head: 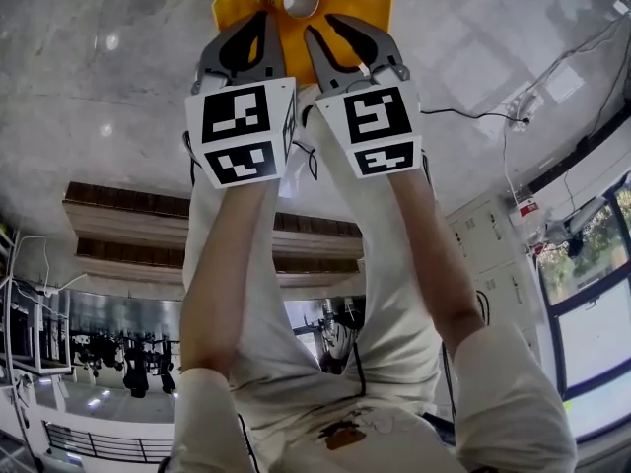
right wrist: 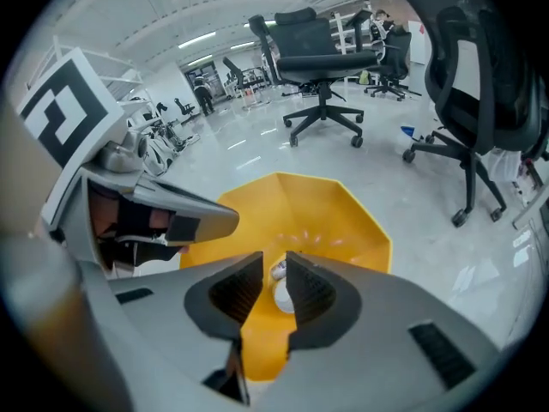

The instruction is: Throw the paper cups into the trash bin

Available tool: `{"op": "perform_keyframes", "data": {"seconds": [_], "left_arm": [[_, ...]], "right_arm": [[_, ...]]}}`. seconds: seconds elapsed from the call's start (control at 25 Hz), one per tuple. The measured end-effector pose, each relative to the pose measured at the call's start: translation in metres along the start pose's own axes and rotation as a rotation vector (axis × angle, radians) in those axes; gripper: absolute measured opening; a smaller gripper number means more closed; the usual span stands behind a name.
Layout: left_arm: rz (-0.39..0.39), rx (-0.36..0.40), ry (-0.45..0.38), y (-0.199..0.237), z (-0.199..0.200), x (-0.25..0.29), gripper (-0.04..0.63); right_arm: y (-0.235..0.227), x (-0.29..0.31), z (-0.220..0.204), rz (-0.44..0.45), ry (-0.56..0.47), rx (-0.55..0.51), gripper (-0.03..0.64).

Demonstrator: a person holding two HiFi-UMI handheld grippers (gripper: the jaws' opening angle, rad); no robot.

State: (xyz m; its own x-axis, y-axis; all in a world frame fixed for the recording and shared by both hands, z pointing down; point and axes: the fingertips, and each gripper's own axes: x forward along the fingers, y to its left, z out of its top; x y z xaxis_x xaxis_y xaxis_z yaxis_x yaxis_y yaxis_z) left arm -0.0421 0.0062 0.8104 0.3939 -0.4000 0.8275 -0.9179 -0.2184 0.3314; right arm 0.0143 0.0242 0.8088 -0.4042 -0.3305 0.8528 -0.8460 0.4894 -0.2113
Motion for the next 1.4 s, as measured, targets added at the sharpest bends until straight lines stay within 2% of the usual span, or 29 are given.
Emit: {"op": "perform_keyframes", "data": {"seconds": [0.08,0.2,0.32,0.48,0.72,1.08,1.4], "left_arm": [[-0.001,-0.001,-0.009,-0.006,0.002,-0.008,0.006],[0.003,-0.022,-0.006,-0.016,-0.002,-0.024,0.006],[0.012,-0.032,-0.008,-0.023,0.004,-0.045,0.006],[0.015,-0.043,-0.044,-0.032,0.034,-0.081,0.005],[-0.004,0.007,-0.071,-0.062,0.079,-0.147,0.006],[-0.021,0.088,-0.090,-0.117,0.137,-0.269,0.006],[-0.048,0.125,-0.147,-0.172,0.189,-0.383,0.006]], "right_arm": [[-0.001,-0.009,0.009,-0.034,-0.018,0.007,0.061],[0.001,-0.029,0.022,-0.065,-0.034,0.024,0.041],[0.006,-0.053,0.037,-0.063,-0.040,0.008,0.025],[0.015,-0.086,0.060,-0.036,-0.044,-0.020,0.009],[0.033,-0.149,0.095,-0.011,-0.055,-0.095,0.008],[0.067,-0.267,0.160,0.044,-0.101,-0.101,0.008],[0.095,-0.382,0.201,0.085,-0.110,-0.114,0.008]]}}
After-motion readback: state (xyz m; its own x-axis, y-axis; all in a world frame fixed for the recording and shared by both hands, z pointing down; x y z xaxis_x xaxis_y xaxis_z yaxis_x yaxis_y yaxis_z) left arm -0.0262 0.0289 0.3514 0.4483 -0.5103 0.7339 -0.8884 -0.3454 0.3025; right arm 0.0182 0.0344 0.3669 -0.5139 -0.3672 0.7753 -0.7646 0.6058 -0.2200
